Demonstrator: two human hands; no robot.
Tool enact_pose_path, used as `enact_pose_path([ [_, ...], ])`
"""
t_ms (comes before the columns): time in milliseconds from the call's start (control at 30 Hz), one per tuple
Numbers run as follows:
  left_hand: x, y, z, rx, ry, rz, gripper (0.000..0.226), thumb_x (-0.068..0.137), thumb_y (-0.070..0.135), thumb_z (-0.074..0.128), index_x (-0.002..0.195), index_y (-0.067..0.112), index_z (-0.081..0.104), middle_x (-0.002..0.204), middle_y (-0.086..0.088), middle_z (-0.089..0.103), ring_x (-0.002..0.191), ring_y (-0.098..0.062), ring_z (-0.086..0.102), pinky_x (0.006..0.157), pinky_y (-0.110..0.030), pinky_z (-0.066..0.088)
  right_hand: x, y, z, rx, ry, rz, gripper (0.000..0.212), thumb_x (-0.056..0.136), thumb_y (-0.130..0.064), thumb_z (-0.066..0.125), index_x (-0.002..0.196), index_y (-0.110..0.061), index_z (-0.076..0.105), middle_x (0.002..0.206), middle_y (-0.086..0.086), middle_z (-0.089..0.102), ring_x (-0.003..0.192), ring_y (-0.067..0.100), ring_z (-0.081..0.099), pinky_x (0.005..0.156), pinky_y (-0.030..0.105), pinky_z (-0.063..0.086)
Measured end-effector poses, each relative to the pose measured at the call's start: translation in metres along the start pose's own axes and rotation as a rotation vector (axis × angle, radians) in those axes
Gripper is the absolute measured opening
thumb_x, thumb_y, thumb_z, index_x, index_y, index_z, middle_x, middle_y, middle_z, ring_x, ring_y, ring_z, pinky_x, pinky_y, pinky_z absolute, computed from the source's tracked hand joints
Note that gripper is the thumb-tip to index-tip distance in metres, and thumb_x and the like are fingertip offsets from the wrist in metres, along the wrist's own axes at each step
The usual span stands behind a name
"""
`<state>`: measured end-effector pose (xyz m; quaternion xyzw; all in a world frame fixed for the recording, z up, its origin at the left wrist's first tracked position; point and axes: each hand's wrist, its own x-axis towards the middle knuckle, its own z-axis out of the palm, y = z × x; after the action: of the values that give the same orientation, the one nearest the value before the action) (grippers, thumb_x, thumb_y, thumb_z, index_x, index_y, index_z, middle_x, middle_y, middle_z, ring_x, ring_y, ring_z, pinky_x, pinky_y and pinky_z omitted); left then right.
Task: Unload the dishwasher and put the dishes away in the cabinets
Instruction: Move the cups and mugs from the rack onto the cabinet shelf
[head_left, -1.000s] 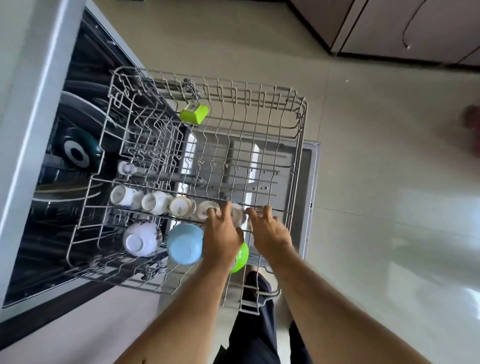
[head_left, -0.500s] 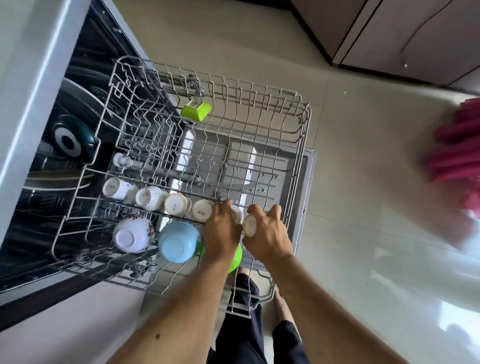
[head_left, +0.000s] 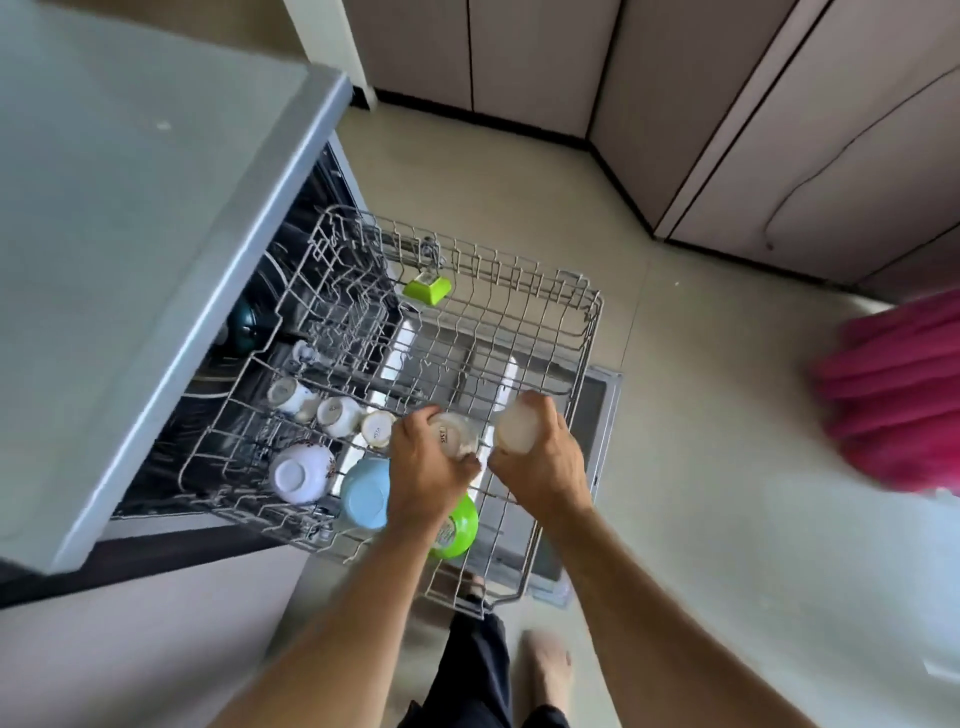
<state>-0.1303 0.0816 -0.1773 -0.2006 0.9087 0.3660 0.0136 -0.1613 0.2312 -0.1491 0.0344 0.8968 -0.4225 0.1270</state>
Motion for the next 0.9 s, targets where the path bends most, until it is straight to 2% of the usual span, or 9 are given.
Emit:
enact_pose_path([
  [67, -0.006, 0.009, -0.02, -0.025, 0.026, -0.012, 0.077, 0.063, 0.037, 0.084, 0.125, 0.012, 0.047, 0.107, -0.005, 0.06, 0.094, -0.02, 0.057, 0.072, -0.033, 0.052, -0.006, -0.014, -0.015, 0.035, 0.009, 0.001, 0.063, 0.064, -0.025, 0.077, 0.116, -0.032, 0.042, 0.095, -0.007, 0.062, 0.076, 0.02, 0.059, 0.064, 0.027, 0.042],
  [133, -0.015, 0.018, -0.041, -0.073, 0.079, -0.021, 0.075, 0.059, 0.041, 0.083, 0.122, 0.015, 0.052, 0.096, 0.001, 0.064, 0.084, -0.018, 0.062, 0.068, -0.036, 0.057, -0.017, -0.031, -0.032, 0.059, 0.012, -0.032, 0.065, 0.064, -0.027, 0.081, 0.114, -0.031, 0.04, 0.091, -0.009, 0.062, 0.072, 0.017, 0.059, 0.062, 0.025, 0.042],
  [233, -0.033, 0.036, -0.068, -0.15, 0.195, -0.075, 0.06, 0.057, 0.036, 0.085, 0.11, 0.022, 0.063, 0.086, 0.003, 0.067, 0.076, -0.013, 0.064, 0.063, -0.022, 0.055, -0.028, -0.052, -0.052, 0.08, 0.015, -0.095, 0.065, 0.065, -0.031, 0.082, 0.115, -0.032, 0.041, 0.091, -0.01, 0.062, 0.076, 0.013, 0.062, 0.062, 0.025, 0.047],
  [333, -0.055, 0.056, -0.094, -0.238, 0.297, -0.133, 0.054, 0.055, 0.03, 0.085, 0.104, 0.027, 0.064, 0.097, -0.004, 0.058, 0.078, -0.005, 0.056, 0.06, -0.02, 0.049, -0.042, -0.073, -0.067, 0.109, 0.034, -0.18, 0.063, 0.065, -0.035, 0.08, 0.116, -0.034, 0.044, 0.093, -0.009, 0.065, 0.078, 0.014, 0.064, 0.068, 0.034, 0.055],
  [433, -0.076, 0.069, -0.118, -0.321, 0.323, -0.233, 0.055, 0.059, 0.016, 0.084, 0.108, 0.028, 0.062, 0.108, -0.005, 0.05, 0.077, -0.001, 0.051, 0.058, -0.008, 0.037, -0.056, -0.091, -0.078, 0.151, 0.05, -0.287, 0.058, 0.068, -0.037, 0.081, 0.113, -0.04, 0.045, 0.093, -0.011, 0.066, 0.081, 0.015, 0.065, 0.07, 0.032, 0.055],
  [567, -0.106, 0.078, -0.154, -0.432, 0.388, -0.24, 0.059, 0.058, 0.018, 0.084, 0.11, 0.029, 0.056, 0.107, -0.004, 0.061, 0.08, -0.01, 0.062, 0.056, -0.013, 0.043, -0.079, -0.12, -0.081, 0.159, 0.007, -0.426, 0.06, 0.071, -0.045, 0.076, 0.121, -0.041, 0.045, 0.096, -0.008, 0.07, 0.079, 0.016, 0.07, 0.072, 0.038, 0.059],
  [667, -0.136, 0.085, -0.188, -0.497, 0.501, -0.257, 0.066, 0.065, 0.02, 0.085, 0.116, 0.024, 0.044, 0.1, 0.003, 0.061, 0.075, -0.004, 0.058, 0.051, -0.011, 0.039, -0.101, -0.148, -0.079, 0.188, -0.018, -0.498, 0.061, 0.074, -0.045, 0.077, 0.127, -0.032, 0.051, 0.101, -0.011, 0.069, 0.091, 0.013, 0.069, 0.083, 0.036, 0.058],
  [833, -0.181, 0.086, -0.249, -0.528, 0.702, -0.223, 0.061, 0.064, 0.034, 0.086, 0.11, 0.032, 0.046, 0.099, 0.009, 0.063, 0.086, -0.014, 0.061, 0.074, -0.026, 0.046, -0.136, -0.203, -0.068, 0.242, -0.064, -0.6, 0.061, 0.074, -0.048, 0.078, 0.125, -0.026, 0.052, 0.103, -0.005, 0.072, 0.096, 0.015, 0.069, 0.086, 0.032, 0.055],
  [900, -0.194, 0.084, -0.276, -0.54, 0.789, -0.202, 0.061, 0.067, 0.033, 0.085, 0.114, 0.034, 0.047, 0.1, 0.01, 0.061, 0.088, -0.014, 0.06, 0.076, -0.023, 0.043, -0.151, -0.226, -0.064, 0.247, -0.077, -0.646, 0.061, 0.075, -0.045, 0.08, 0.125, -0.025, 0.053, 0.104, -0.005, 0.073, 0.097, 0.014, 0.068, 0.085, 0.027, 0.052],
])
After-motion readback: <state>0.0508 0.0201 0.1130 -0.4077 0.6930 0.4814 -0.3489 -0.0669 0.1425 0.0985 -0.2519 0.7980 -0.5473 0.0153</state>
